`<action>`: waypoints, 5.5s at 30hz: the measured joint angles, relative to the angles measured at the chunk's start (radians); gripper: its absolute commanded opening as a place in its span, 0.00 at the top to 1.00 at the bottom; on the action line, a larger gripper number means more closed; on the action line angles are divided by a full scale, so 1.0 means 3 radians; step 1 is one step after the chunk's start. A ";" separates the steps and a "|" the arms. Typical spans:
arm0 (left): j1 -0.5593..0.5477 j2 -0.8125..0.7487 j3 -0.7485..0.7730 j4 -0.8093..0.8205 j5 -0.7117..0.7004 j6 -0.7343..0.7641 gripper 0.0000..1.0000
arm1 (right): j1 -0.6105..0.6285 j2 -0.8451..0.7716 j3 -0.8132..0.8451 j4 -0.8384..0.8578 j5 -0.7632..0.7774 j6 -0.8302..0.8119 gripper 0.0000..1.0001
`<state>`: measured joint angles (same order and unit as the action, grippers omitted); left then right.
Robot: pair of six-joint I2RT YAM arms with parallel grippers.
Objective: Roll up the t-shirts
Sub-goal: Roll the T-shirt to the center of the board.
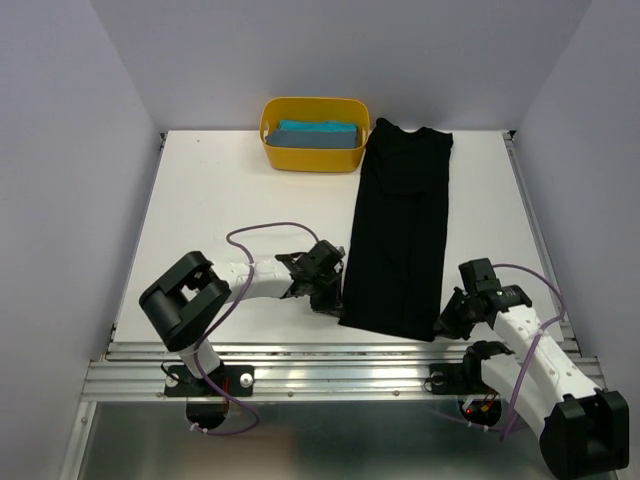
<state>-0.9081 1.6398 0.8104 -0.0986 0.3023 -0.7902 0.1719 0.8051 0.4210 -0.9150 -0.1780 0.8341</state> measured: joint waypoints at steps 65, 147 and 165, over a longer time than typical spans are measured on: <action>0.0613 0.1095 0.2214 -0.0884 -0.0570 0.0722 1.00 | 0.0000 0.1191 0.1045 0.1066 0.0997 0.0149 0.99; 0.0473 -0.0292 0.0690 -0.1007 -0.0439 0.0970 0.65 | 0.0591 0.1045 0.0937 0.0646 0.0460 0.0337 0.79; 0.0464 -0.0177 0.0422 -0.0622 -0.0326 0.0921 0.30 | 0.0534 0.2218 0.1122 0.1546 0.1034 0.0234 0.80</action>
<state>-0.7689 1.5867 0.9371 -0.2852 0.2047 -0.5140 0.3321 1.4704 0.7574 -0.4511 0.1322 0.9043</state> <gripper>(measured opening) 0.694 0.206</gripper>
